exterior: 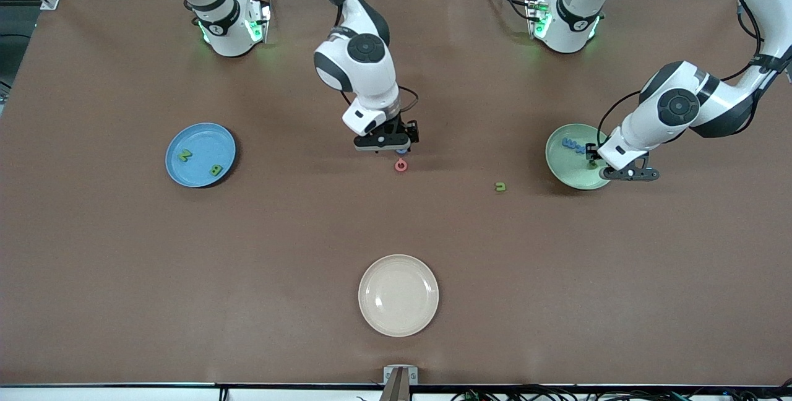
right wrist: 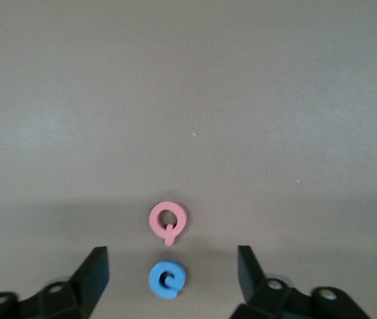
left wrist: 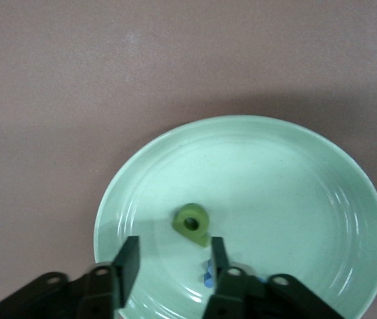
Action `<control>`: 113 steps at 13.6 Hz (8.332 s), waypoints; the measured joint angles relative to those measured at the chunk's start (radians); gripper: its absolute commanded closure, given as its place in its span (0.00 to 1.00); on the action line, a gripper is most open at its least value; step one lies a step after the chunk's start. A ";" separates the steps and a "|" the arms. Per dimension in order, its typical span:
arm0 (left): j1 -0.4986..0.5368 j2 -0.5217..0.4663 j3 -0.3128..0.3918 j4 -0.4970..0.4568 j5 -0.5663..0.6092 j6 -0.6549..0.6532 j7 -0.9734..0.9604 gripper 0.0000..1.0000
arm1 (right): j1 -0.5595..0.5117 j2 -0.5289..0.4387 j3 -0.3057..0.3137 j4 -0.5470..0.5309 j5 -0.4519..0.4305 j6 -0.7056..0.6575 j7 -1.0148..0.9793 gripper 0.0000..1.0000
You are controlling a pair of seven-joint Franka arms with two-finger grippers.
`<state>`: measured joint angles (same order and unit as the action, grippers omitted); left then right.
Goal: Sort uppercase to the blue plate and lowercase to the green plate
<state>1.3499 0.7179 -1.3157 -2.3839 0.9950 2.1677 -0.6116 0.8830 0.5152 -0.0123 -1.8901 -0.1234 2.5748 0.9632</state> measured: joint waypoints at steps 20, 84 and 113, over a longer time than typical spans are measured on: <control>-0.778 0.006 0.218 0.249 -0.064 0.095 -0.630 0.11 | 0.014 0.173 -0.004 0.114 -0.094 0.005 0.126 0.25; -0.166 -0.011 0.075 0.031 -0.063 0.141 -0.030 0.01 | -0.724 -0.510 -0.040 -0.400 -0.128 -0.549 -0.863 0.00; -0.191 -0.657 0.143 0.269 -0.985 -0.124 0.695 0.01 | -0.446 -0.504 -0.002 -0.115 0.308 -0.624 0.415 0.00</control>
<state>1.1593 0.0606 -1.1726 -2.1151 0.0098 2.0441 0.0832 0.4372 0.0109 -0.0144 -2.0053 0.1845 1.9512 1.3779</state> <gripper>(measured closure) 0.004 0.000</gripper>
